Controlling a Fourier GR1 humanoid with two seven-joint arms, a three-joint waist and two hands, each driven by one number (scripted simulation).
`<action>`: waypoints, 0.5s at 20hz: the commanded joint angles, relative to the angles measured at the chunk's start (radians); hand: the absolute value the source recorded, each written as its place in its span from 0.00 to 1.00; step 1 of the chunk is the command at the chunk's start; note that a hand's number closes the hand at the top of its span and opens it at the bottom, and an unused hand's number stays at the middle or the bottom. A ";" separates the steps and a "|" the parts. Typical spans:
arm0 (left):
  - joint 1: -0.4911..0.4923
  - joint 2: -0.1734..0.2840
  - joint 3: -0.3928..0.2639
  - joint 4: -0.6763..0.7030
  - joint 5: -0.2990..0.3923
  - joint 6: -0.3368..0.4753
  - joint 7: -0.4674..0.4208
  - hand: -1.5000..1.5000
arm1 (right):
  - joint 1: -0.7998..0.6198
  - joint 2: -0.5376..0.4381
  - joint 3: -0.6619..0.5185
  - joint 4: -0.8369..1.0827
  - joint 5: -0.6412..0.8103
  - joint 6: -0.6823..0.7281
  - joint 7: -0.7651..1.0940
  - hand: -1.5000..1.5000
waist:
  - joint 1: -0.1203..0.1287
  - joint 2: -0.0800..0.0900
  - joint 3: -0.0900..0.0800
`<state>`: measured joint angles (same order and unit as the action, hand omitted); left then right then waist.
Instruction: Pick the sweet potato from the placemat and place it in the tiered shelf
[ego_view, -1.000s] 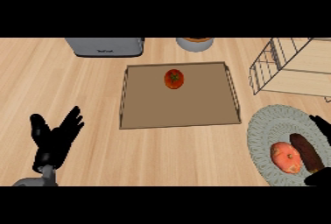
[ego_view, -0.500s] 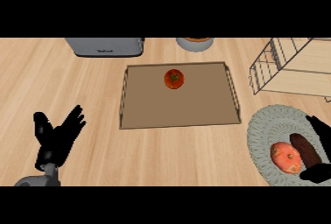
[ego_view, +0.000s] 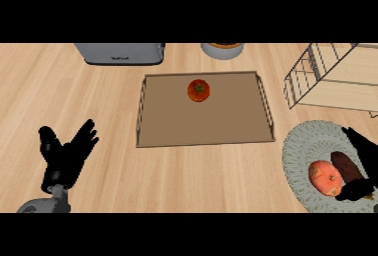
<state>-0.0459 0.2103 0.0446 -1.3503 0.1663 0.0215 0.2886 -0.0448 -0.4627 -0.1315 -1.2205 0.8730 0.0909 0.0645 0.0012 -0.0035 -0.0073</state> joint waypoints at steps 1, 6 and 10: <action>-0.026 -0.008 0.008 0.032 -0.006 -0.006 -0.002 0.50 | 0.003 0.028 0.063 0.010 0.047 0.039 0.008 1.00 | -0.001 0.004 0.007; -0.017 0.005 0.021 0.047 0.000 -0.027 -0.023 0.50 | -0.014 -0.008 0.118 0.033 0.074 0.103 -0.071 1.00 | 0.000 0.004 0.007; -0.020 0.005 0.021 0.021 0.004 -0.020 0.008 0.50 | 0.031 0.045 0.123 0.027 0.065 0.028 -0.134 1.00 | -0.004 0.004 0.007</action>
<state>-0.0507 0.2082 0.0504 -1.3505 0.1613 0.0094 0.2875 -0.0471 -0.4938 -0.0360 -1.2011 0.9565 0.1564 -0.0350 0.0012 -0.0116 -0.0283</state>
